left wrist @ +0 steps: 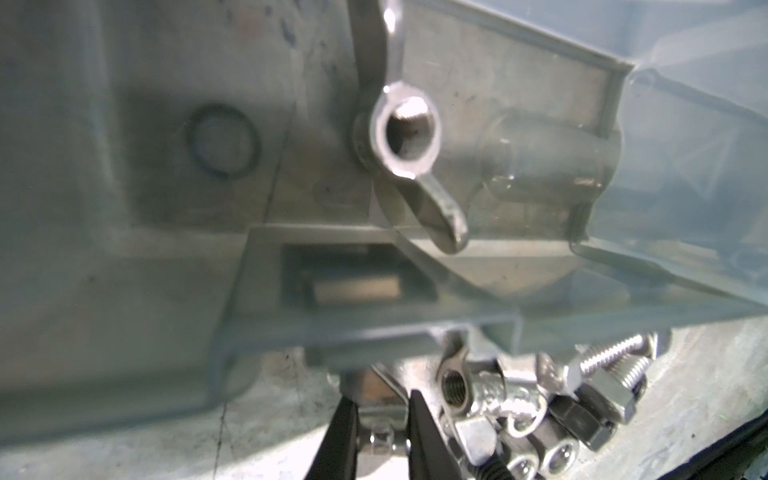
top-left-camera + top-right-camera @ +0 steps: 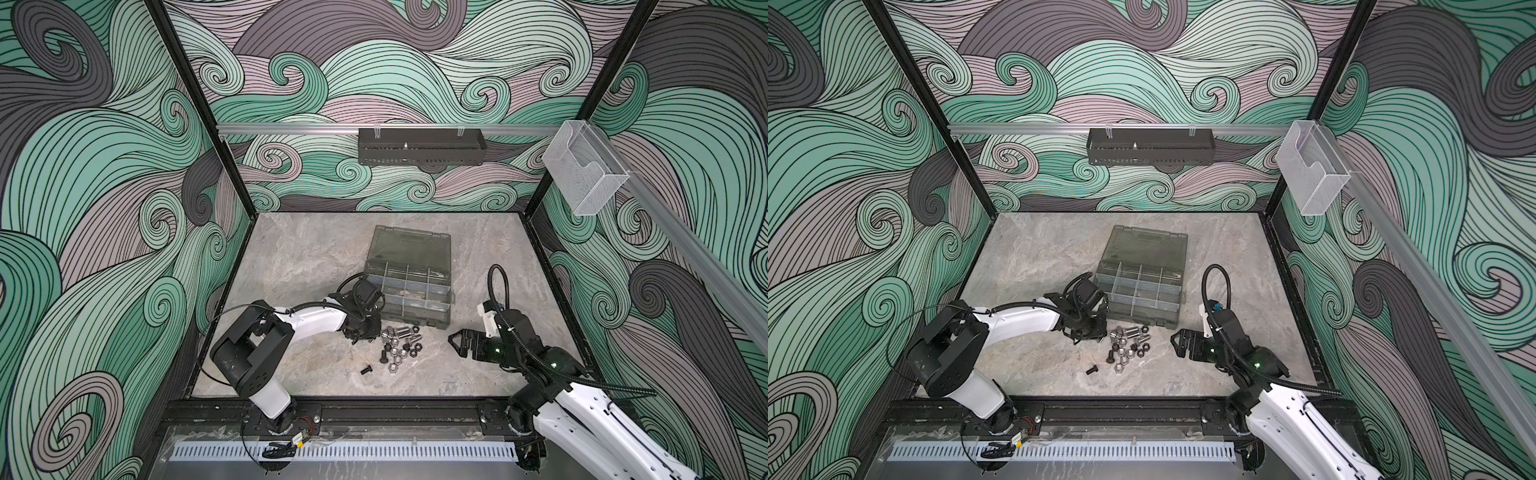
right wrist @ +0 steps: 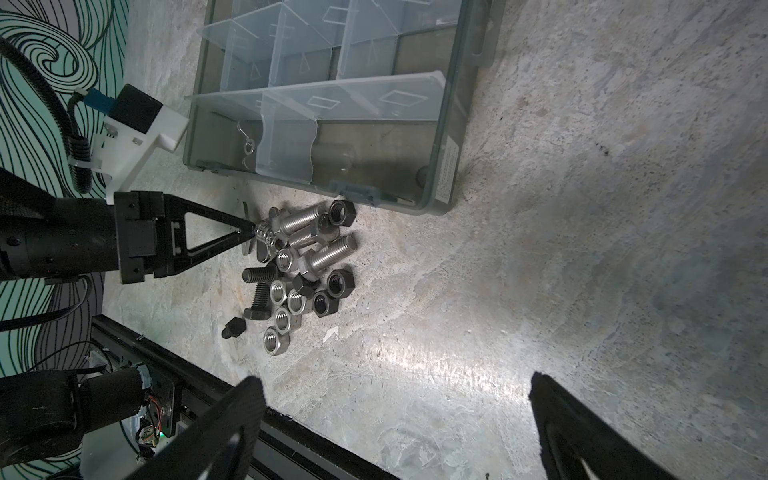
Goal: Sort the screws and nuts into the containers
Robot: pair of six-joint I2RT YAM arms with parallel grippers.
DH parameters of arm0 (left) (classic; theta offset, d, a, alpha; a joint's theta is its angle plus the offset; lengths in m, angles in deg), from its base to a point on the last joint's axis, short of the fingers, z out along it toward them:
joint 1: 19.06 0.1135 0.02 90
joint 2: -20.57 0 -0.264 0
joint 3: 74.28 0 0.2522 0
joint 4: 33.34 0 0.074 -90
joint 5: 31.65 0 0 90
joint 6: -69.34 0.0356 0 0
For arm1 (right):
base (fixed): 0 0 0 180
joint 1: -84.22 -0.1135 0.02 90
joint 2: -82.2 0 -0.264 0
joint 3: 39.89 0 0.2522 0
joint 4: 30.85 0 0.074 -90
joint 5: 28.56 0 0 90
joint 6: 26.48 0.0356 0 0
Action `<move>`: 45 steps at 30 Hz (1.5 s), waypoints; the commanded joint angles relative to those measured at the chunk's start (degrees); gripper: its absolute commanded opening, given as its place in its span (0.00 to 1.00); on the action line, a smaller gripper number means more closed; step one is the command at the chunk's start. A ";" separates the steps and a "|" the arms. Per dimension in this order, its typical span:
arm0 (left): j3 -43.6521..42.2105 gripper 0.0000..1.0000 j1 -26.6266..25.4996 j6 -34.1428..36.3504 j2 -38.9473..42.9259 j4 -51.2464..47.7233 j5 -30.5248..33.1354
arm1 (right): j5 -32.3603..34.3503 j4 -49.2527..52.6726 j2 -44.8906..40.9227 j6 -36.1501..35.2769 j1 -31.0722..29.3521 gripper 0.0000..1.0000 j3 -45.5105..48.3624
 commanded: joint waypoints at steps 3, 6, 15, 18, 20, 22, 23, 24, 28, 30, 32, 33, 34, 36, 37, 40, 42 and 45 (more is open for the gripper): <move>-0.38 0.17 0.26 0.59 3.23 -5.32 1.39 | 0.91 0.53 -0.59 0.38 -0.35 1.00 0.61; 1.43 0.17 0.29 1.59 6.13 -7.35 1.22 | 1.17 0.51 -0.57 0.40 -0.35 1.00 0.60; 12.23 0.17 0.78 7.97 8.59 -11.11 5.47 | 1.22 0.51 -0.67 0.39 -0.33 1.00 0.66; 14.69 0.17 1.77 8.92 5.12 -10.21 5.83 | 1.18 0.51 -0.71 0.42 -0.34 1.00 0.53; 17.10 0.17 2.57 9.24 1.77 -10.79 5.27 | 1.10 0.86 -0.88 0.38 -0.28 1.00 0.38; 18.96 0.17 3.14 9.84 -0.98 -10.95 4.78 | 1.08 1.13 -1.19 0.44 -0.35 1.00 0.33; 19.64 0.17 3.29 10.19 -2.26 -10.78 4.60 | 1.19 1.30 -1.44 0.36 -0.35 1.00 0.29; 20.17 0.17 3.43 10.51 -3.24 -10.61 4.44 | 1.25 1.50 -1.69 0.31 -0.35 1.00 0.30; 21.89 0.17 4.03 11.27 -6.32 -10.58 3.87 | 1.42 1.77 -2.13 0.38 -0.35 1.00 0.49; 22.31 0.17 4.34 11.21 -7.08 -10.50 3.62 | 1.44 1.79 -2.17 0.47 -0.35 1.00 0.59; 22.41 0.19 4.39 10.94 -7.57 -10.16 3.37 | 1.49 1.82 -2.24 0.58 -0.35 1.00 0.68; 22.49 0.22 4.44 10.84 -7.70 -10.10 3.17 | 1.55 1.78 -2.20 0.55 -0.34 1.00 0.68; 22.58 0.25 4.43 10.77 -7.79 -10.15 3.08 | 1.58 1.76 -2.11 0.55 -0.34 1.00 0.68; 22.52 0.32 4.43 10.52 -7.74 -10.23 3.06 | 1.58 1.76 -2.05 0.53 -0.35 1.00 0.52; 22.45 0.33 4.47 10.36 -7.71 -10.23 3.05 | 1.54 1.82 -1.94 0.39 -0.34 1.00 0.51; 21.88 0.35 4.45 10.13 -7.24 -10.09 2.98 | 1.55 1.83 -1.81 0.46 -0.34 1.00 0.52; 21.47 0.36 4.46 9.93 -6.76 -10.09 2.98 | 1.65 1.76 -1.81 0.40 -0.30 1.00 0.64; 21.09 0.36 4.50 9.95 -5.88 -10.19 3.06 | 1.69 1.75 -1.71 0.45 -0.31 1.00 0.62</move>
